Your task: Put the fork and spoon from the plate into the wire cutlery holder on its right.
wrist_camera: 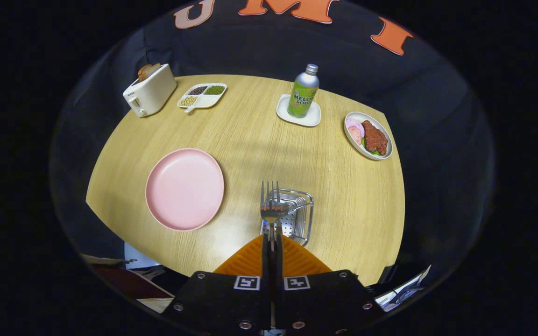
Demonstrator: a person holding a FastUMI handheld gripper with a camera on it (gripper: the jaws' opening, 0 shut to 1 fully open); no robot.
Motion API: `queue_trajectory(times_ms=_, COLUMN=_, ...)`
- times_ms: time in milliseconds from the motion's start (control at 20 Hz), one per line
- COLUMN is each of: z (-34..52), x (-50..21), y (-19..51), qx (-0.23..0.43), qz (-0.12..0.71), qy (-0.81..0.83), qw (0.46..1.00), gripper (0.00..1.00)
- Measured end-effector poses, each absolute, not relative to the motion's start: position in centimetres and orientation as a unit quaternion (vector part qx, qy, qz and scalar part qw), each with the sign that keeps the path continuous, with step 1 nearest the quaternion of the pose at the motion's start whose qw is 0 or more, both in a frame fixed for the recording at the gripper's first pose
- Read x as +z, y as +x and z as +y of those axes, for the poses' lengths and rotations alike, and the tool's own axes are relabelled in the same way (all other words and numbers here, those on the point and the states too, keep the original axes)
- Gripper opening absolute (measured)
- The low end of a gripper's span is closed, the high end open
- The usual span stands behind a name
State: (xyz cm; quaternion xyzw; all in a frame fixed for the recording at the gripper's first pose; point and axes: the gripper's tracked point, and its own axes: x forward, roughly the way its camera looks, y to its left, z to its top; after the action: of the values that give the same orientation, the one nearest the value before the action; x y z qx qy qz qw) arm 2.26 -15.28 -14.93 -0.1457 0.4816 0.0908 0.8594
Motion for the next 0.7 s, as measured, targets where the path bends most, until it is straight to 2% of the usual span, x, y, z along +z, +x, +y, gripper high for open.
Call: queue_trajectory(times_ms=700, z=-17.4, x=-18.1, y=2.9, qx=0.126, qz=0.593, qy=-0.203, qw=0.769, gripper=0.04)
